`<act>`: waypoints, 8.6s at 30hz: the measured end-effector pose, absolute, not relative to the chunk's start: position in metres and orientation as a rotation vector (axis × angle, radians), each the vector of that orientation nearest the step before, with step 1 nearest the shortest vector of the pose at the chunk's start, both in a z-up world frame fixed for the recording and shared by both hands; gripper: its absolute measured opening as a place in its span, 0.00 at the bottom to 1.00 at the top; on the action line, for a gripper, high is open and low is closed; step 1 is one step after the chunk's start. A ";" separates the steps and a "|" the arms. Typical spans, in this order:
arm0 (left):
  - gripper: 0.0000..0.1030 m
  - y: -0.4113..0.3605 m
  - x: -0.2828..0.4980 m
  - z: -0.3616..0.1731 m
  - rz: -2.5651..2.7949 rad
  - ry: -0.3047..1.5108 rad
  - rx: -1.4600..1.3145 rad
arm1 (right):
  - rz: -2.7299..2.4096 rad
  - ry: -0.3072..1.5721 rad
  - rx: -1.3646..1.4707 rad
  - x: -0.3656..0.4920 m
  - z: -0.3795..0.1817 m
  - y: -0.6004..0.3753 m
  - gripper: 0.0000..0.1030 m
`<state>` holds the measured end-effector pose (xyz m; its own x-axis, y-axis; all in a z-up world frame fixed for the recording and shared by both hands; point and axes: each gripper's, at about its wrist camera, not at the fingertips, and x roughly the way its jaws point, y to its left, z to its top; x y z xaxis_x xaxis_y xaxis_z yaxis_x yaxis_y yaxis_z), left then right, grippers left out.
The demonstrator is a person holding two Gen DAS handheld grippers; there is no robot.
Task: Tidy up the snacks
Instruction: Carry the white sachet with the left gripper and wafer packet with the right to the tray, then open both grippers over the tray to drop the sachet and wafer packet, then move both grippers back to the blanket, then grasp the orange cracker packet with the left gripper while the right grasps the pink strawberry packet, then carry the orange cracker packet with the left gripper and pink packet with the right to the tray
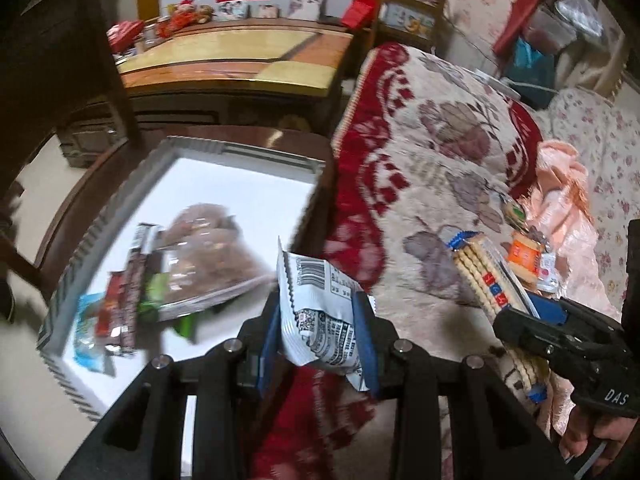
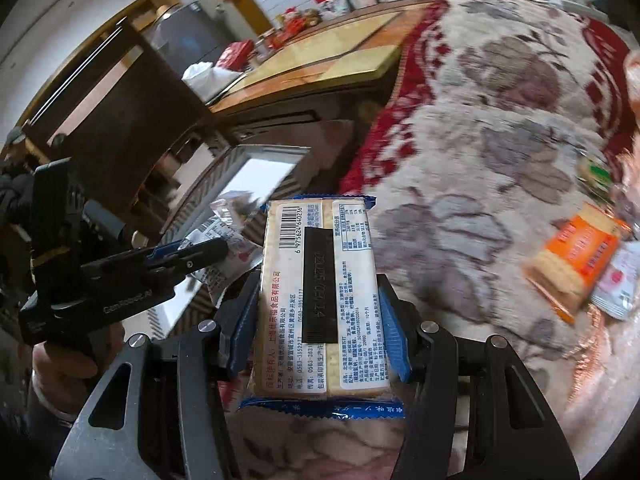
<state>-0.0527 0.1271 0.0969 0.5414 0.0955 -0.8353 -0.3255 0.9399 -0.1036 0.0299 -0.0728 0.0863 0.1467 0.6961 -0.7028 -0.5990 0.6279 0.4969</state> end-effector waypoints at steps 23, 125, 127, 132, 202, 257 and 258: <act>0.36 0.237 -0.112 0.102 0.442 0.909 -0.407 | 1.097 1.082 0.016 0.015 0.109 0.036 0.52; 0.80 0.089 -0.041 0.118 0.125 0.936 -0.327 | 0.524 1.029 0.129 0.071 0.124 -0.197 0.63; 0.81 0.071 -0.028 0.113 0.088 0.959 -0.308 | 0.472 1.035 0.140 0.075 0.119 -0.222 0.63; 0.81 0.028 0.006 0.098 -0.023 1.020 -0.285 | 0.396 1.063 0.200 0.086 0.104 -0.267 0.63; 0.57 0.045 0.048 0.044 -0.031 1.115 -0.312 | 0.609 1.253 0.120 0.146 0.019 -0.181 0.16; 0.57 0.176 -0.101 0.109 0.300 0.917 -0.424 | 0.903 1.091 -0.193 0.027 0.086 0.005 0.51; 0.57 0.183 -0.106 0.108 0.314 0.914 -0.433 | 0.909 1.090 -0.199 0.026 0.087 0.009 0.51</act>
